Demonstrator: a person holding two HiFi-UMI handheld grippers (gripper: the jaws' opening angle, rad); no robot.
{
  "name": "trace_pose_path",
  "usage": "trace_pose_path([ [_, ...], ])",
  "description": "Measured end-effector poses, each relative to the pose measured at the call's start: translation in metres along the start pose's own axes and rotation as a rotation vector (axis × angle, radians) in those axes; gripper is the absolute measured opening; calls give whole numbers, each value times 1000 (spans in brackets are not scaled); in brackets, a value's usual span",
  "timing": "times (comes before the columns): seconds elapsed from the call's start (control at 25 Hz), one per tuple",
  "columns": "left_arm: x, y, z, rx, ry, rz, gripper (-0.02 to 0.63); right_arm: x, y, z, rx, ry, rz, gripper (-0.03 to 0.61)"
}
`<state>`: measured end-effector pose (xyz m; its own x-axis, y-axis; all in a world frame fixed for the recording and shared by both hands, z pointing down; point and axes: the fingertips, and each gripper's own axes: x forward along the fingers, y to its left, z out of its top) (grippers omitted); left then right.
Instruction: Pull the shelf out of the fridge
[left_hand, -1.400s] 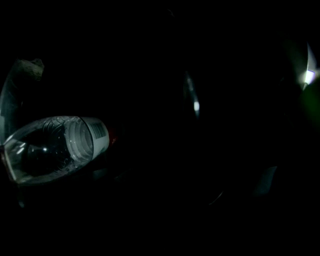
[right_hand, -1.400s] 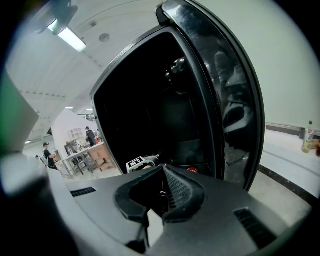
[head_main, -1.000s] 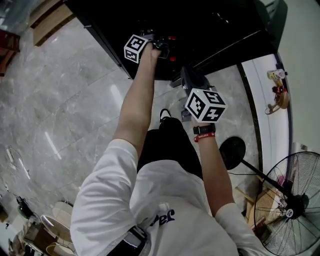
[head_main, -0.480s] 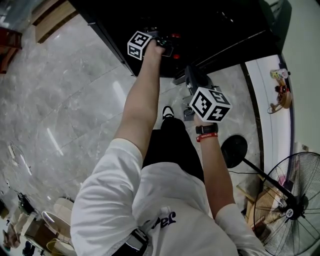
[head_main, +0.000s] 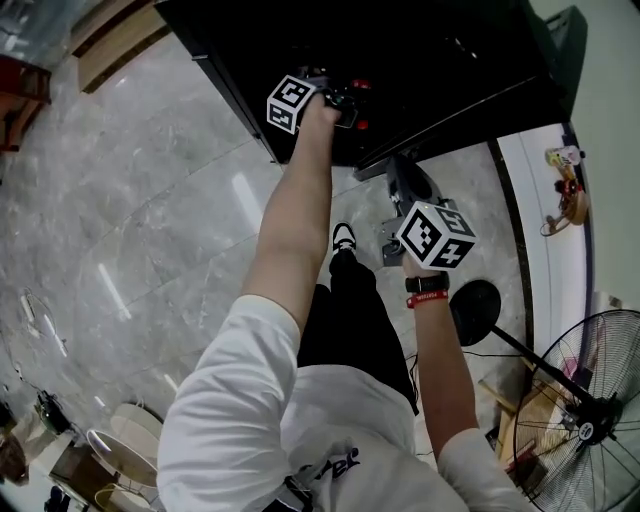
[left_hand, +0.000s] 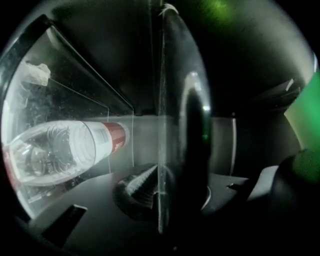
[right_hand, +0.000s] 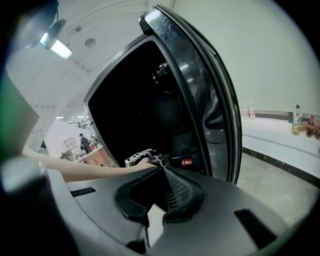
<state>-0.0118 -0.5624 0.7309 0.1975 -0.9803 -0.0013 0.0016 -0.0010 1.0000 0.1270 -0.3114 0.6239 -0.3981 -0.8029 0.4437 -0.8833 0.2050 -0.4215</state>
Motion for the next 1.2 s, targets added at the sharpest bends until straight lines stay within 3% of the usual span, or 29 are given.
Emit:
trace_pose_path([
  [0.28, -3, -2, 0, 4, -1, 1, 38, 4, -4, -10, 80, 5, -34, 0],
  [0.52, -20, -1, 4, -7, -35, 9, 38, -7, 7, -27, 59, 72, -25, 1],
  [0.8, -42, -1, -6, 18, 18, 31, 35, -17, 10, -37, 145, 93, -16, 0],
  [1.2, -68, -1, -10, -9, -5, 15, 28, -26, 27, -35, 99, 128, 20, 0],
])
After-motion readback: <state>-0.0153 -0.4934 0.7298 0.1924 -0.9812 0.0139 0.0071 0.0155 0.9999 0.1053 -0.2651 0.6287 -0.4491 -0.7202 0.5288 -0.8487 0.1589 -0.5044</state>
